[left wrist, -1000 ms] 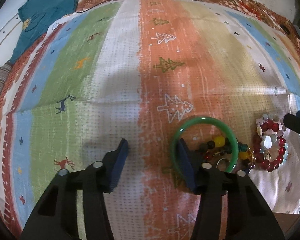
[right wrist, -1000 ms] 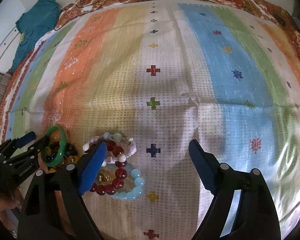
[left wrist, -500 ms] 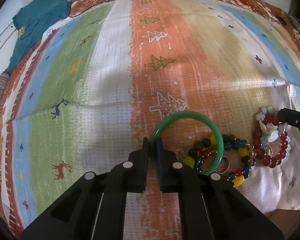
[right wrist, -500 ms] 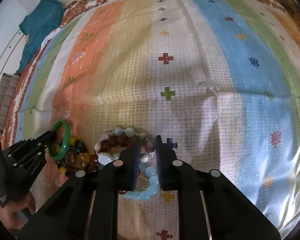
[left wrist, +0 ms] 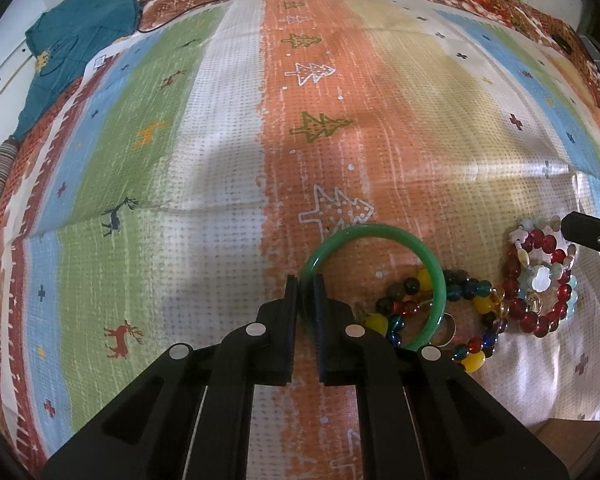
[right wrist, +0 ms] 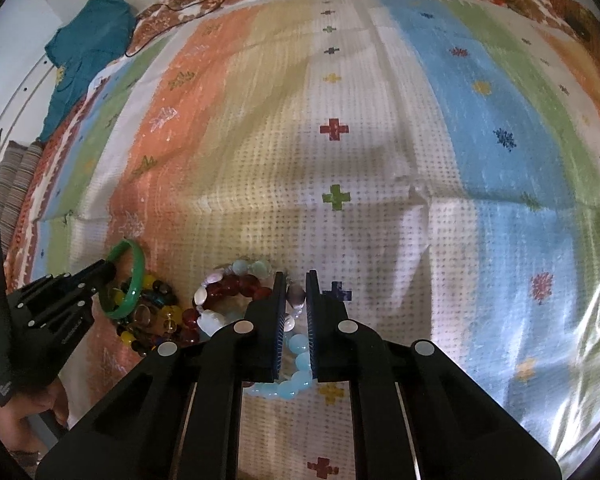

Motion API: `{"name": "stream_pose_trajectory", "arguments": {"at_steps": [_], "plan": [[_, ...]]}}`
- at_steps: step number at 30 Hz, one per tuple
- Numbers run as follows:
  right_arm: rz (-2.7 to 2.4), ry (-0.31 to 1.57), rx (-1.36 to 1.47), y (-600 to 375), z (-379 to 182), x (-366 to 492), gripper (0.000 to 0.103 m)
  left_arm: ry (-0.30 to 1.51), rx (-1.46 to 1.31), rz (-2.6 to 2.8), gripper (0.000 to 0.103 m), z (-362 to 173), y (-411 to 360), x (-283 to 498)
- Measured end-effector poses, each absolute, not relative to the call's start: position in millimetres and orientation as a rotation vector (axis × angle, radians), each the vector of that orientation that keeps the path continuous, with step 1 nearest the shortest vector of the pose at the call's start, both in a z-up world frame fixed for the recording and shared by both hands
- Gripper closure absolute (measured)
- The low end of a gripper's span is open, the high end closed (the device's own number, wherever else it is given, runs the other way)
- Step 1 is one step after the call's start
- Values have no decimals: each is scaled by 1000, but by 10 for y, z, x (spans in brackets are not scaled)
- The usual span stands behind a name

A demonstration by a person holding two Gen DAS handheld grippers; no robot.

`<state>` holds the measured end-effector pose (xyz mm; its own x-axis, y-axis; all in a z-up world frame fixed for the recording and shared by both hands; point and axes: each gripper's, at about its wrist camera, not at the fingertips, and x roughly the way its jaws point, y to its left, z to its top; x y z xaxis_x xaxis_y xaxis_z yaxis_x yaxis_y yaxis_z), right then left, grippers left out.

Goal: Organize jewelry
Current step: 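Lift green bangle with left gripper while right gripper carries pearl bracelet toward tin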

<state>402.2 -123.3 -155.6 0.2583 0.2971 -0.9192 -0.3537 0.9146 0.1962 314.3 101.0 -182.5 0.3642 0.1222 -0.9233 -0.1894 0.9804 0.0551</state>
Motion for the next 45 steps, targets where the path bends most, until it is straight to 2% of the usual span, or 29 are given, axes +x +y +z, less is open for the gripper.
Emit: {"name": "stream_pose_trajectory", "arguments": {"at_steps": [20, 45], "plan": [[451, 1109, -184, -1212, -1091, 3621, 92, 1118, -21, 216, 96, -1399, 891, 2914], [470, 911, -207, -1364, -366, 2950, 92, 963, -74, 144, 96, -548, 578, 2249]]}}
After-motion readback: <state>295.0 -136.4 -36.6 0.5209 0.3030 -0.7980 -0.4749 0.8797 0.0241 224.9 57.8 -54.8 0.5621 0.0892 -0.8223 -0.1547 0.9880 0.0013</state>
